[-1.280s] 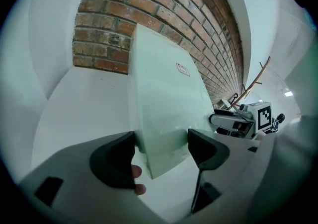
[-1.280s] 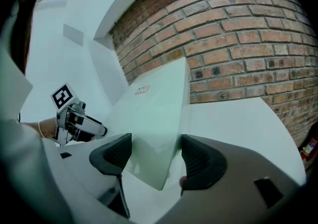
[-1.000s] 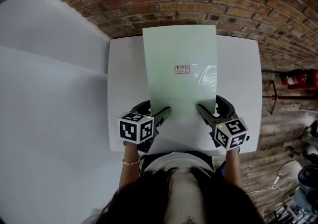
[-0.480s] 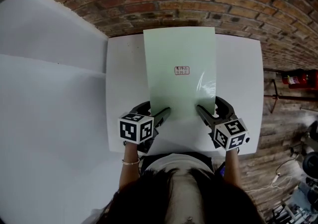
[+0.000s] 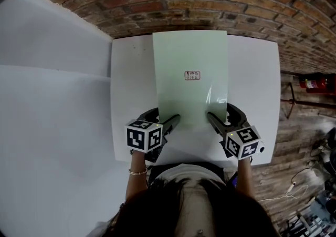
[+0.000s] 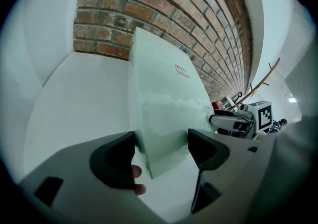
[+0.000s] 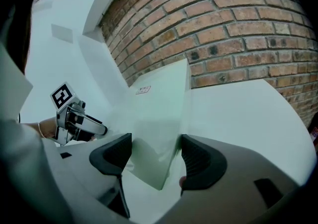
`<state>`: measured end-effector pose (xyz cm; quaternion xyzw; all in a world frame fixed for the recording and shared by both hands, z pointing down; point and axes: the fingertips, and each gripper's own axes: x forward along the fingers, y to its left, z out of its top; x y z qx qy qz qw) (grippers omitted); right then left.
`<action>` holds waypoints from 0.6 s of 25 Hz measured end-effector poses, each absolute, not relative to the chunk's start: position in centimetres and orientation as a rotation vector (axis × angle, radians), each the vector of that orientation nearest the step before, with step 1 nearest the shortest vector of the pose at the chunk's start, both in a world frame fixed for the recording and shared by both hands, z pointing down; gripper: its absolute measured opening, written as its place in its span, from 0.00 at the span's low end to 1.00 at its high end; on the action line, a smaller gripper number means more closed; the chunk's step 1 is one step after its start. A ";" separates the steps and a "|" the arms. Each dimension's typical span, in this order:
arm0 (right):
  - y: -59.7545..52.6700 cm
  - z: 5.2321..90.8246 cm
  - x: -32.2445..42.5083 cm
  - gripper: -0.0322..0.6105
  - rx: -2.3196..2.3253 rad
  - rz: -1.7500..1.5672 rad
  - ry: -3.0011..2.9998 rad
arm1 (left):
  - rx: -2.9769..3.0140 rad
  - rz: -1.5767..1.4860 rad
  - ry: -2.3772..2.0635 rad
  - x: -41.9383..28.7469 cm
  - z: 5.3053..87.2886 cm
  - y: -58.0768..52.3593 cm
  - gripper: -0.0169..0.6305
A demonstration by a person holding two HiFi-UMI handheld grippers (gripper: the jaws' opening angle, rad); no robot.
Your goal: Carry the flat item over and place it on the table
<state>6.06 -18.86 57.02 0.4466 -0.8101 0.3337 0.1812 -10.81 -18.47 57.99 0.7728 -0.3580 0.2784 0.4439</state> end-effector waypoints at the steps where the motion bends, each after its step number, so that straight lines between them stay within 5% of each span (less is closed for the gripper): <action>1: -18.9 57.1 6.1 0.57 1.260 0.946 -2.286 | 1.913 0.692 -0.887 -10.8 58.1 -18.5 0.56; 15: -19.1 58.9 6.2 0.57 1.242 1.005 -2.252 | 1.871 0.717 -0.874 -10.7 59.6 -18.7 0.56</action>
